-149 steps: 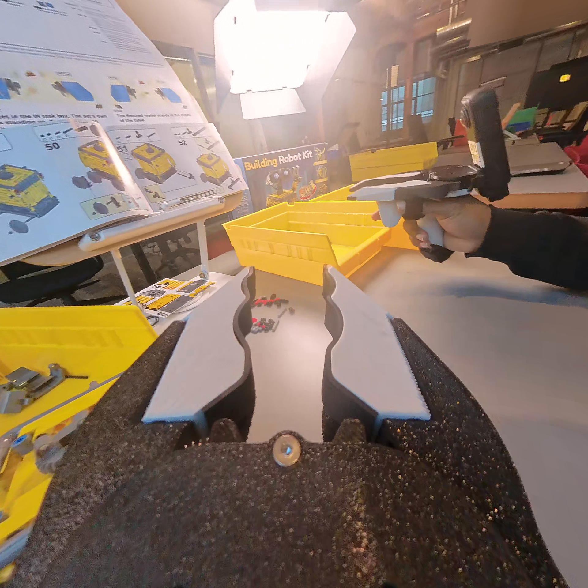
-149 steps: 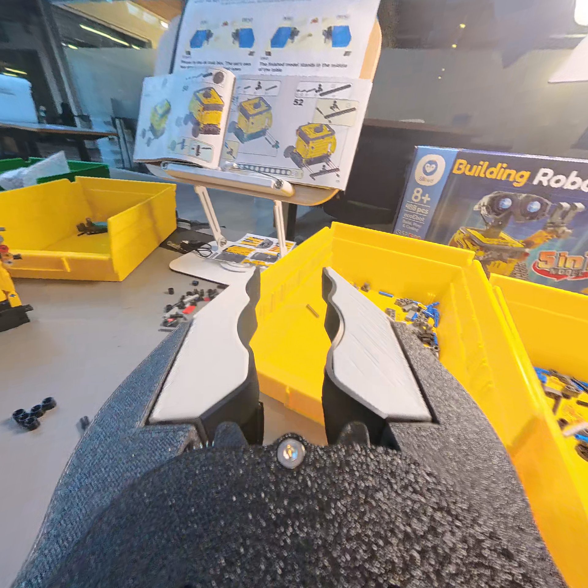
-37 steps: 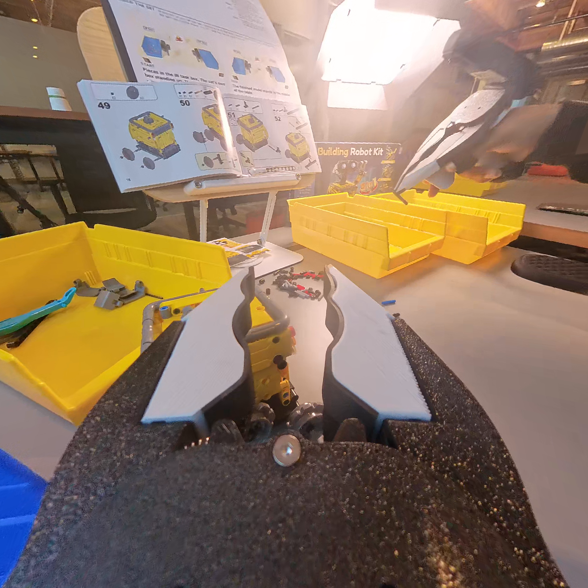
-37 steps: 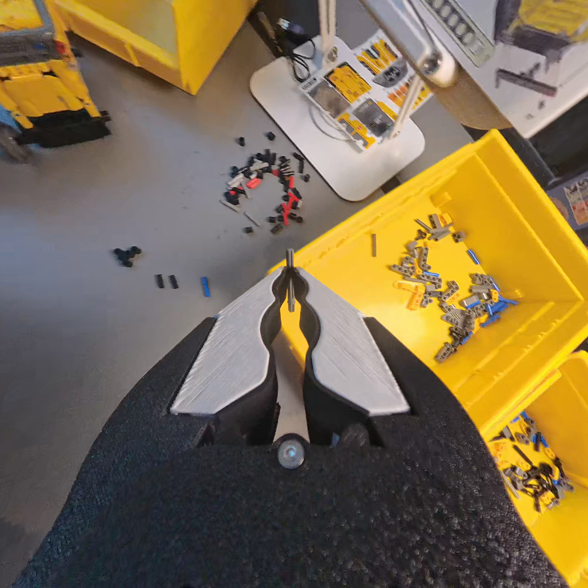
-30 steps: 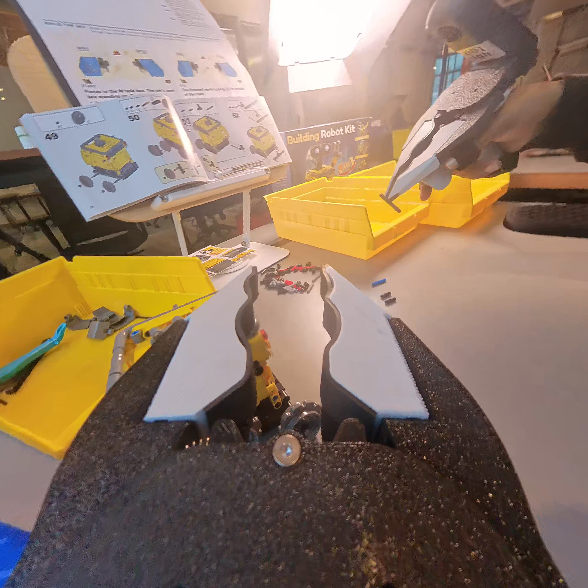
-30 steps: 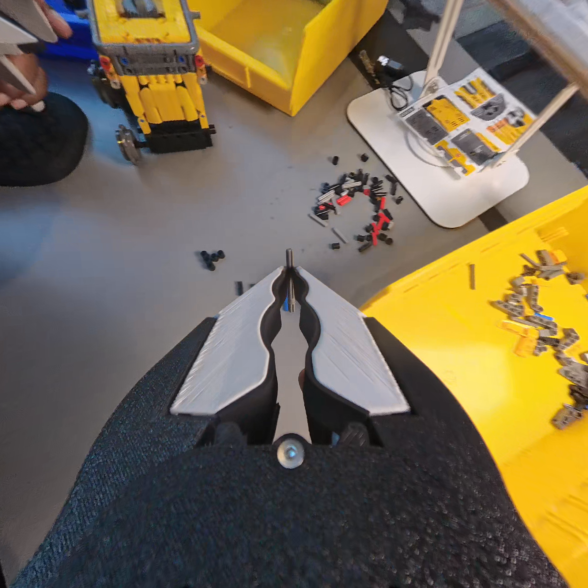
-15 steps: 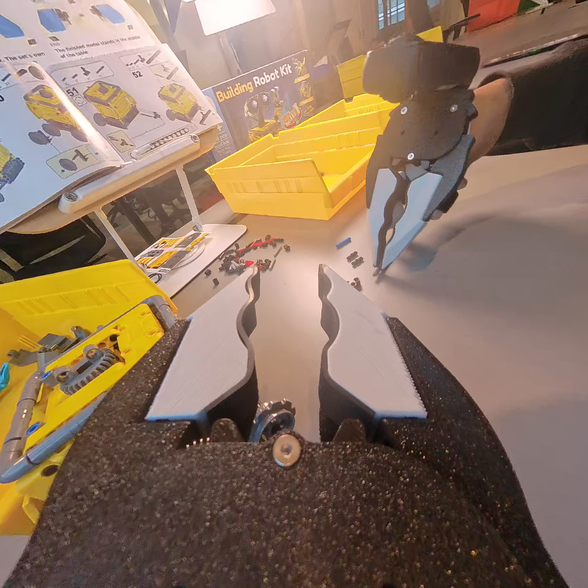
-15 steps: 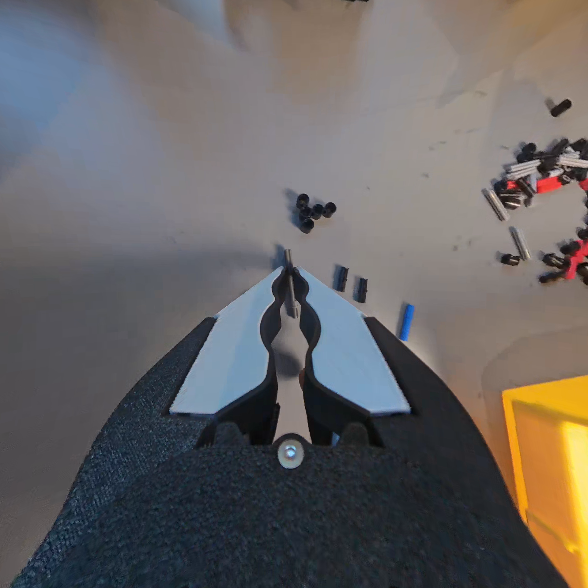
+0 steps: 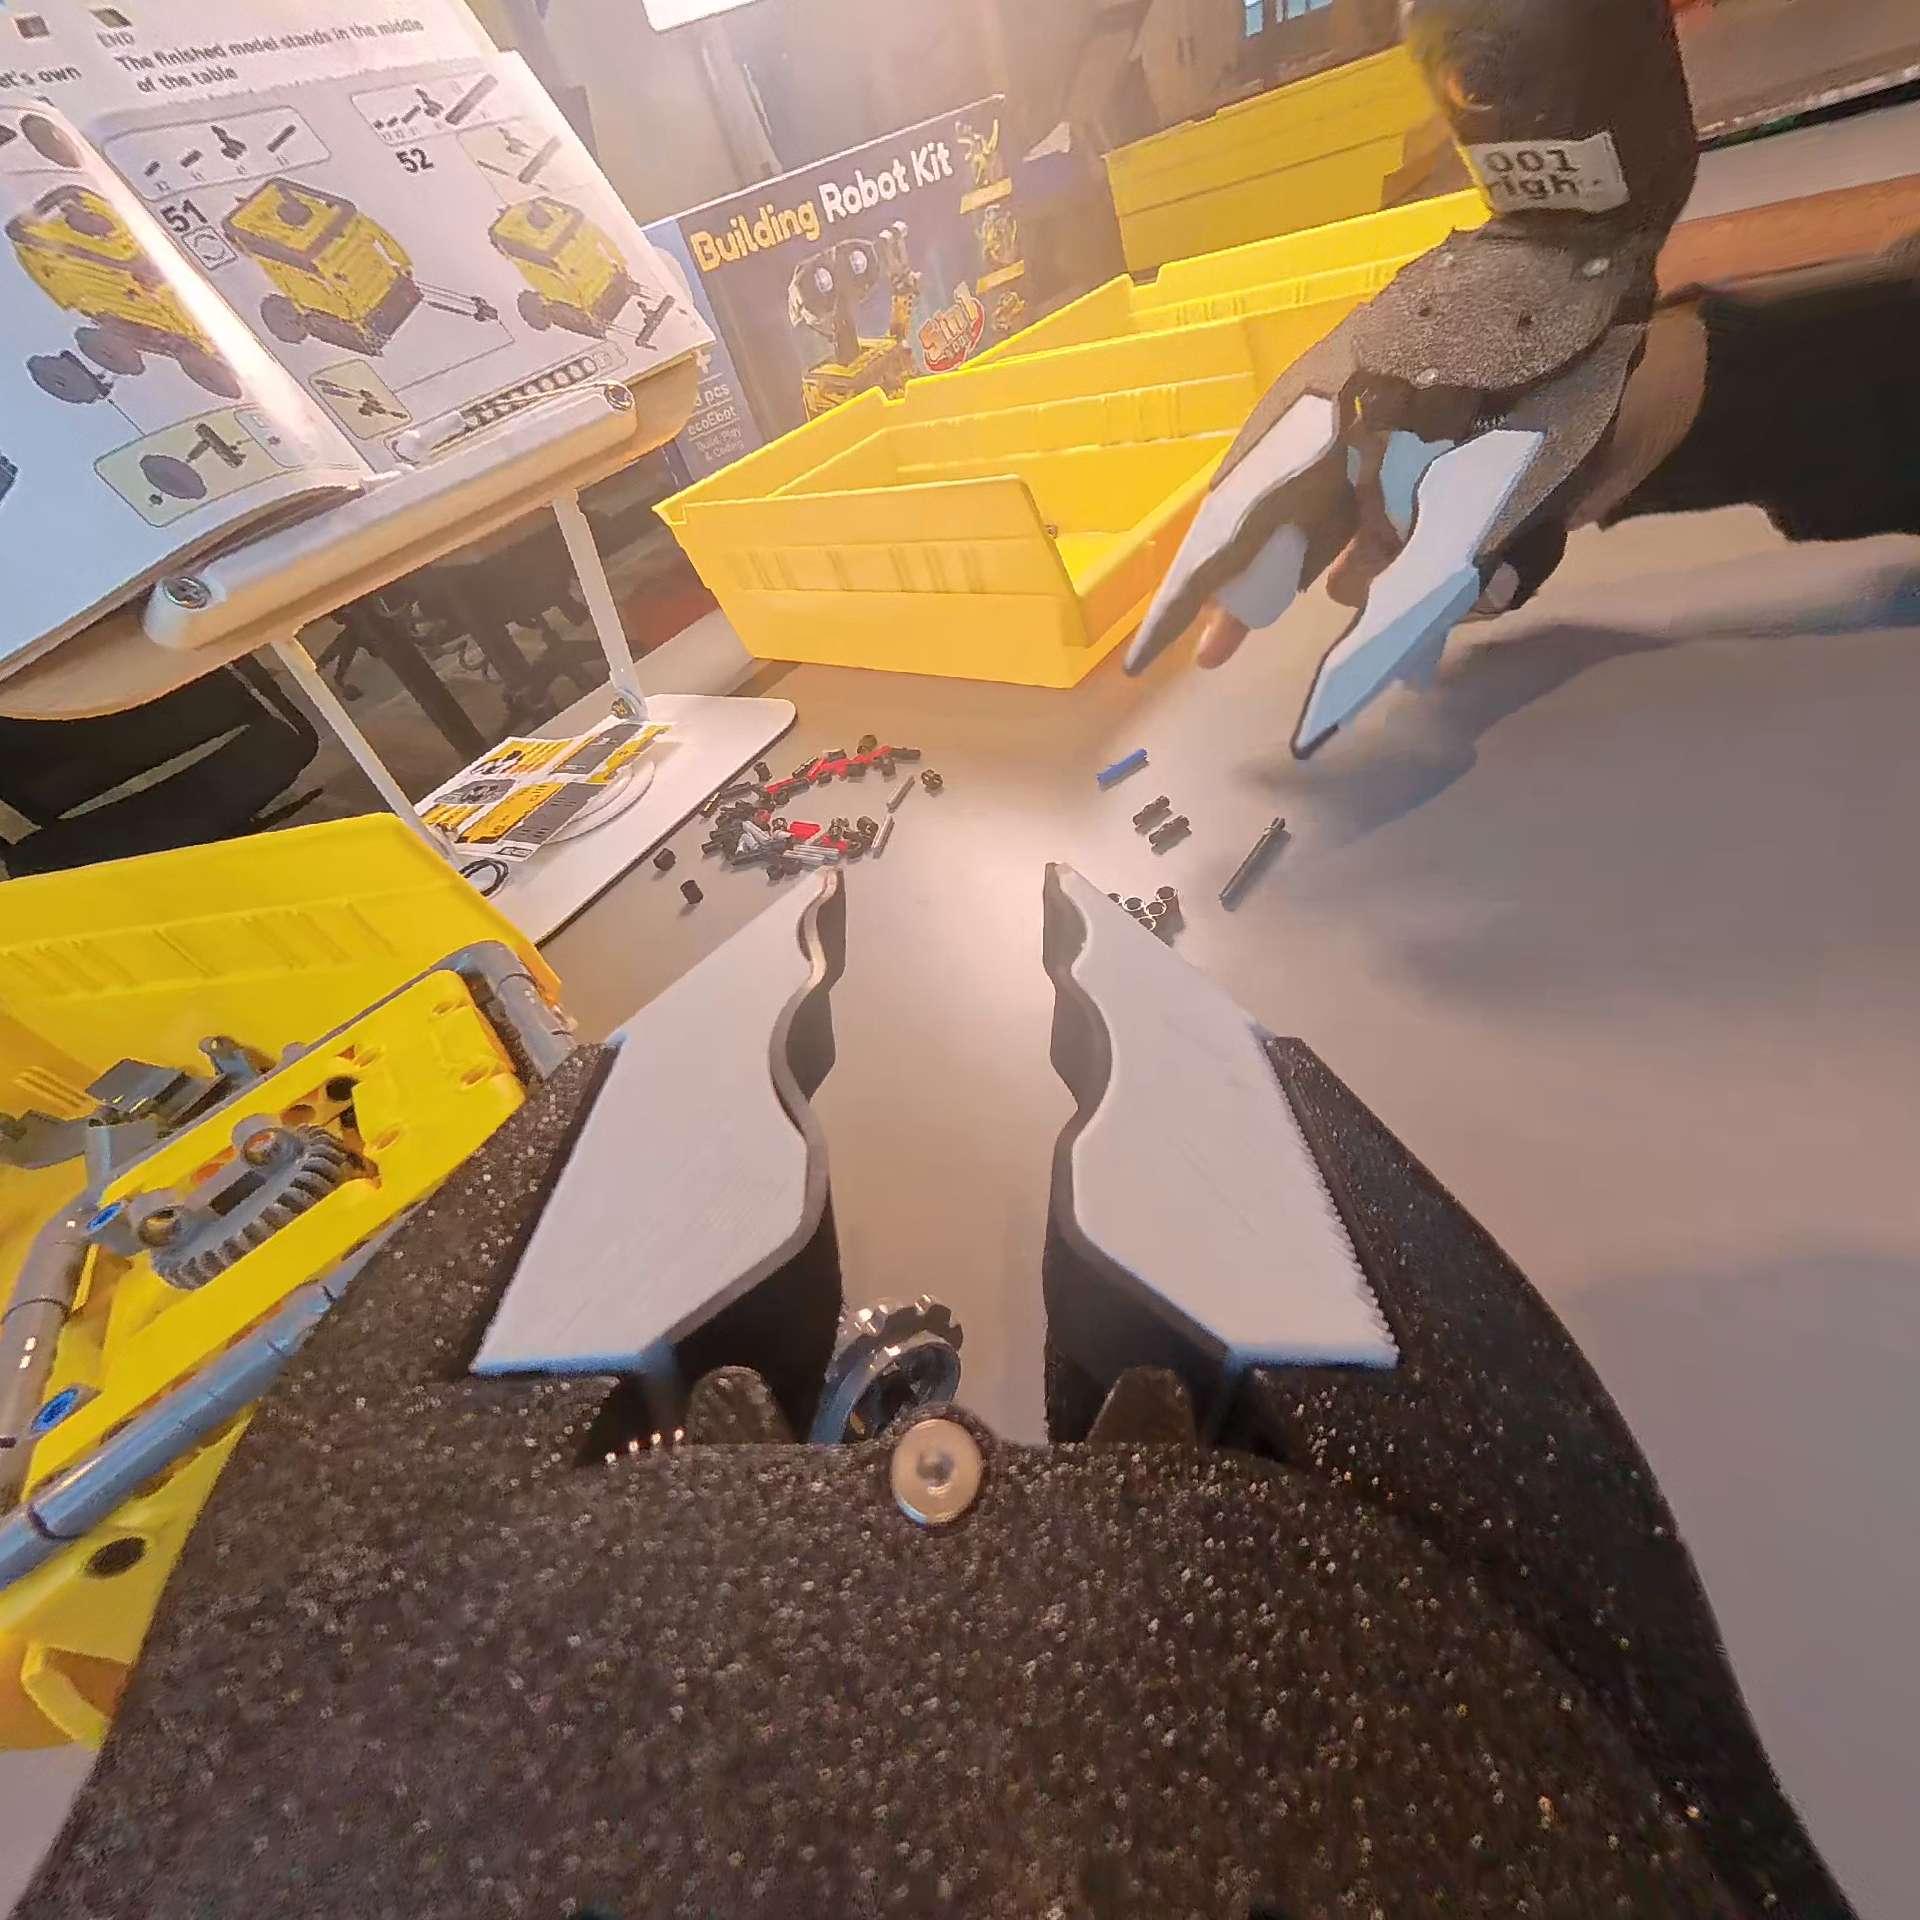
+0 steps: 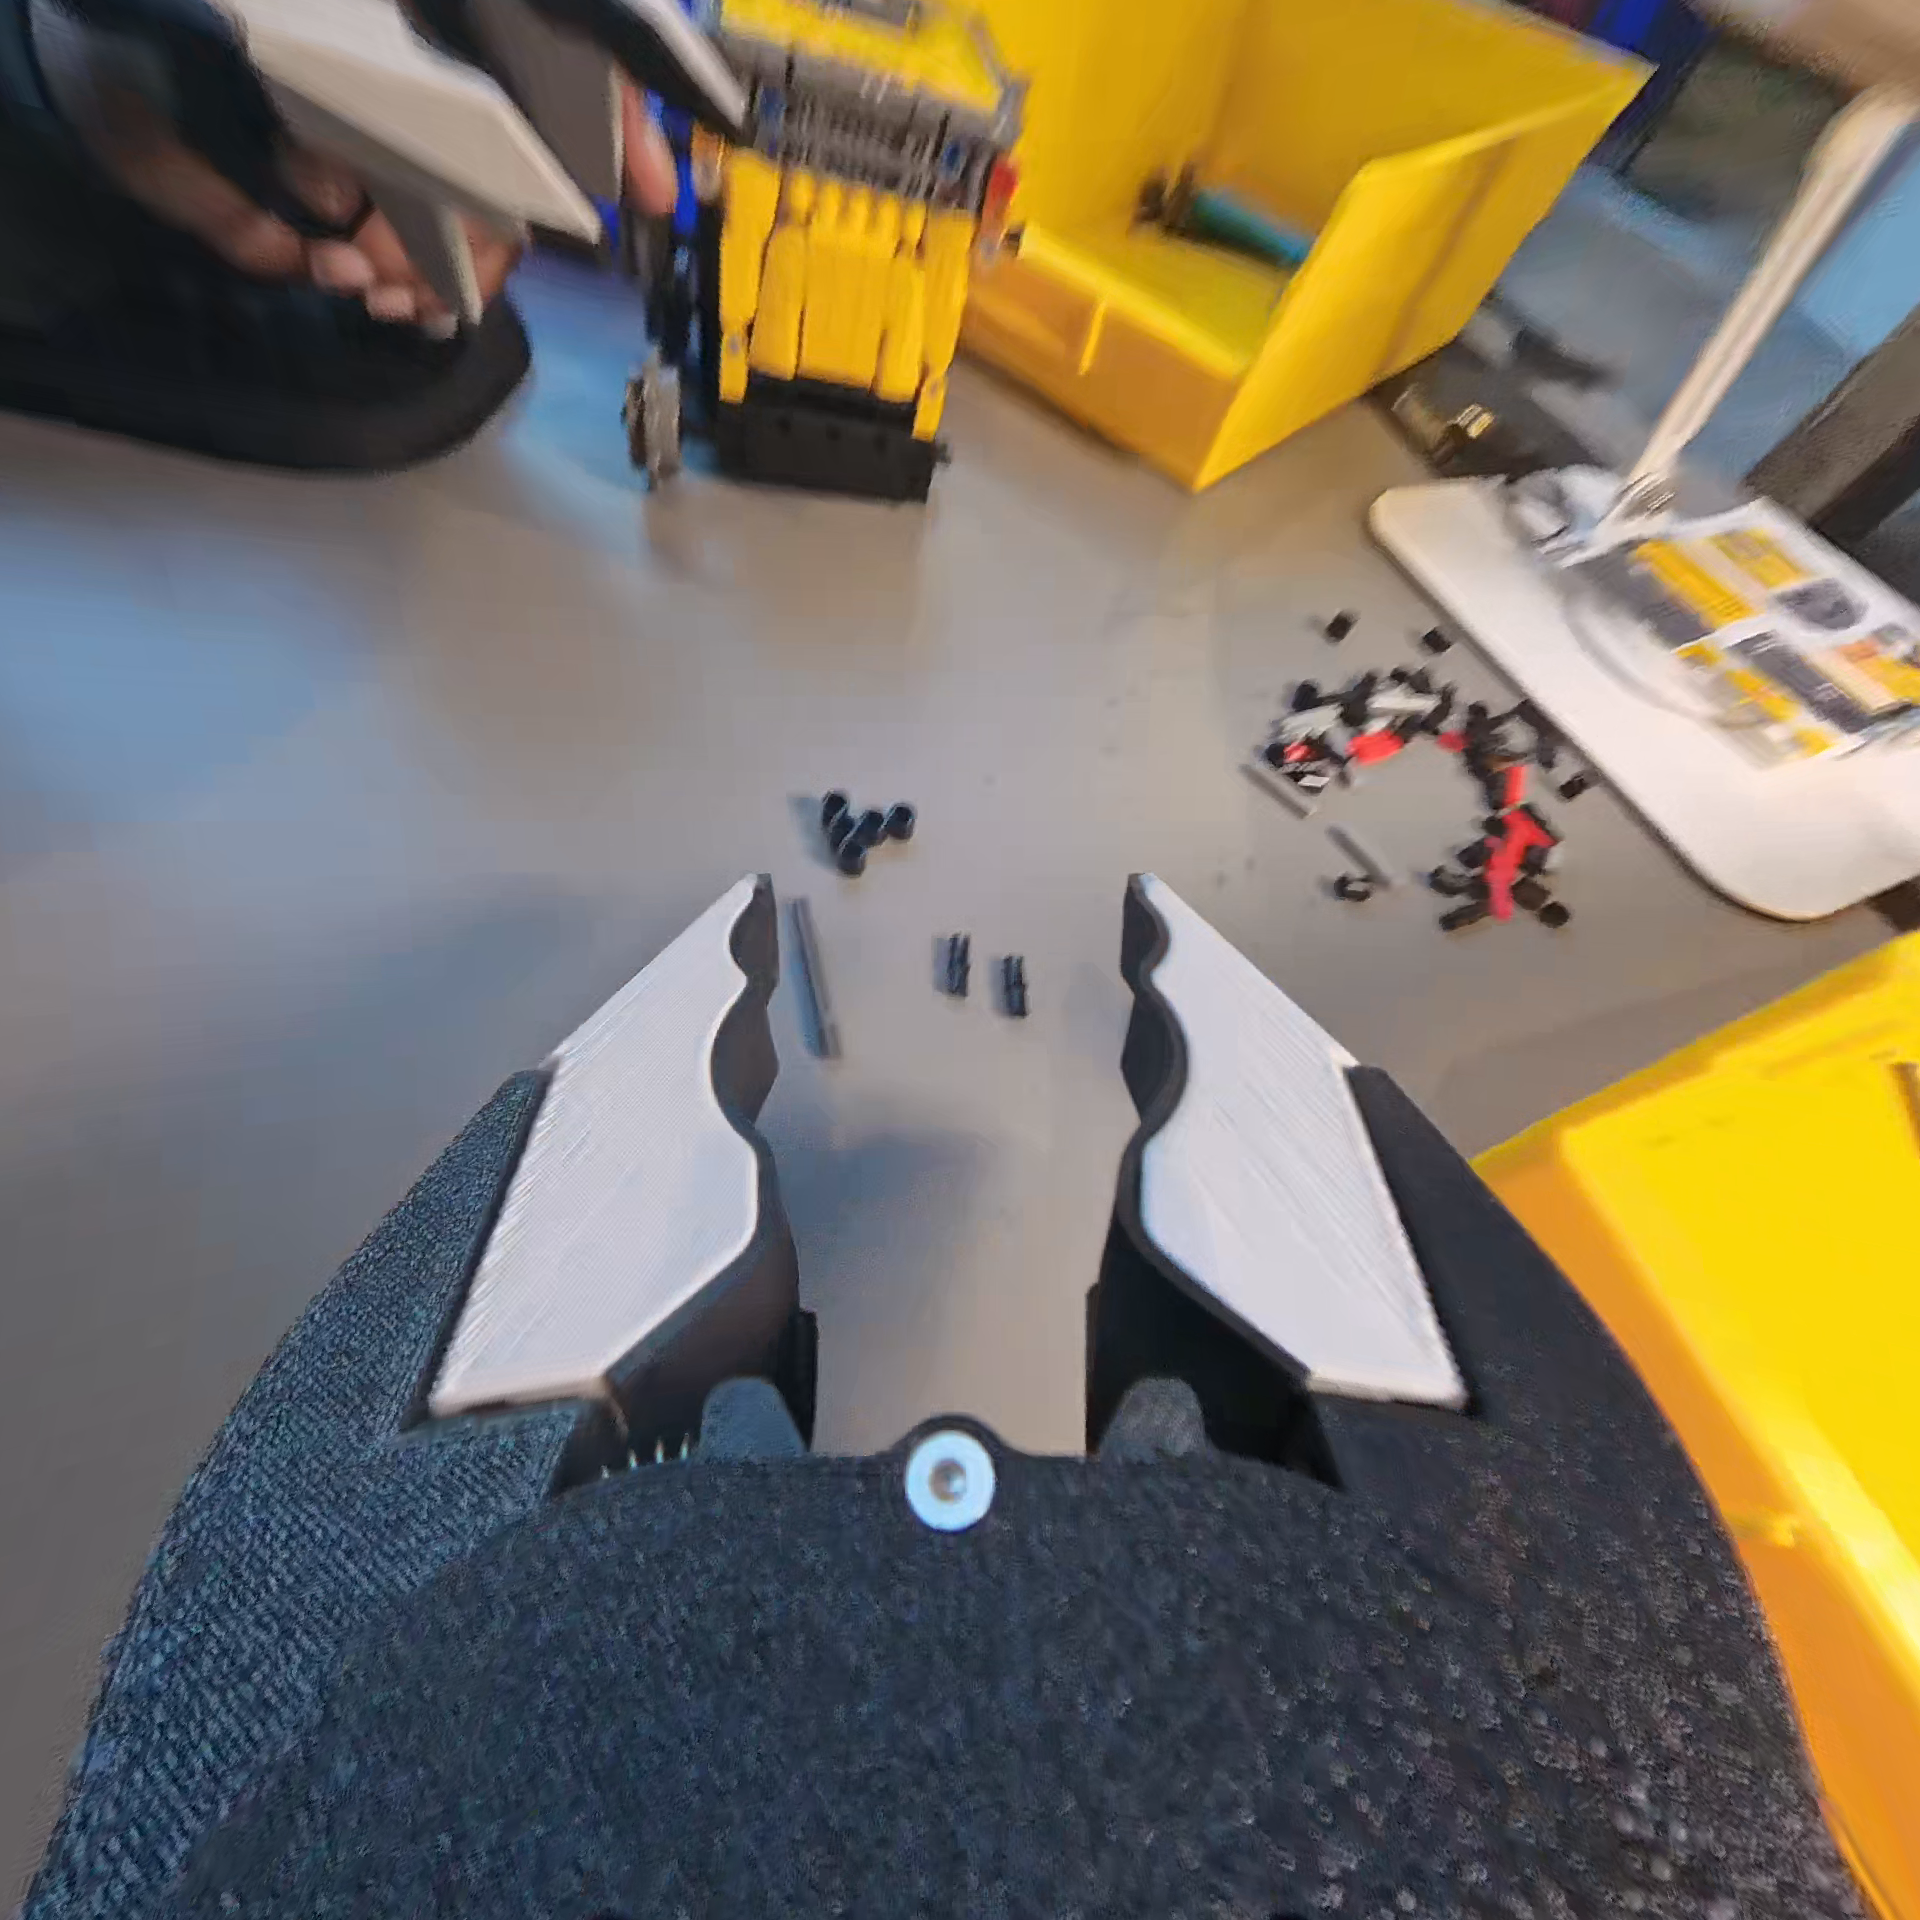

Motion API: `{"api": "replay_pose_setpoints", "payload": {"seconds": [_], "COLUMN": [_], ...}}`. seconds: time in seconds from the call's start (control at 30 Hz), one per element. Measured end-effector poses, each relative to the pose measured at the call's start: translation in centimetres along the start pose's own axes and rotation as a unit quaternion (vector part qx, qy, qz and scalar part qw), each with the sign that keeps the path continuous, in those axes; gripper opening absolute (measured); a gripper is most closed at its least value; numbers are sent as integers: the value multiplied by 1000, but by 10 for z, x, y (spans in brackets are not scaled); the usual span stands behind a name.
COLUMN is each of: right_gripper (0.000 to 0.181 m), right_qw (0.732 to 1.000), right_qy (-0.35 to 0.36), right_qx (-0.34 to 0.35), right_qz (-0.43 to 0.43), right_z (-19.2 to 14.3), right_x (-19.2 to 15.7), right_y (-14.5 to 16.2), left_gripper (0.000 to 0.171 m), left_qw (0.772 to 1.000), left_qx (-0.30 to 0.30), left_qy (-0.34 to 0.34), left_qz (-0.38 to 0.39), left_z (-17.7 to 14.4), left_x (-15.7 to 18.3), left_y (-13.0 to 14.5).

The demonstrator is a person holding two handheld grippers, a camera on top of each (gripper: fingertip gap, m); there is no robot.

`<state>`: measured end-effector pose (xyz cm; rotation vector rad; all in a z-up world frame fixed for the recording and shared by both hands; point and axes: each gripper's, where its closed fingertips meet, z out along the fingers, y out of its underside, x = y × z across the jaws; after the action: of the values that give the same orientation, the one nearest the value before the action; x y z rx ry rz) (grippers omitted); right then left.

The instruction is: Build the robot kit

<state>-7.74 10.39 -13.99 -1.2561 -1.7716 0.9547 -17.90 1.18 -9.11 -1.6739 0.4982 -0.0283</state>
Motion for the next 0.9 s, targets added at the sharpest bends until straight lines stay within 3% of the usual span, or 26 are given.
{"api": "replay_pose_setpoints", "payload": {"seconds": [0.27, 0.5, 0.7, 0.9], "right_gripper": [47, 42, 44, 46], "right_qw": [972, 941, 928, 927], "right_qy": [114, 234, 274, 283], "right_qx": [204, 240, 251, 241], "right_qz": [38, 44, 40, 40], "right_z": [-31, -54, -64, -63], "right_x": [35, 62, 69, 71], "right_y": [-50, -55, -56, -51], "left_gripper": [37, 33, 38, 42], "left_qw": [999, 992, 982, 984], "left_qx": [28, 80, 97, 89], "left_qy": [-17, -37, -85, -94], "left_qz": [-37, -93, -138, -126], "left_z": [-6, -19, -30, -30], "left_x": [-13, -30, -53, -53], "left_y": [-7, -21, -21, -20]}}
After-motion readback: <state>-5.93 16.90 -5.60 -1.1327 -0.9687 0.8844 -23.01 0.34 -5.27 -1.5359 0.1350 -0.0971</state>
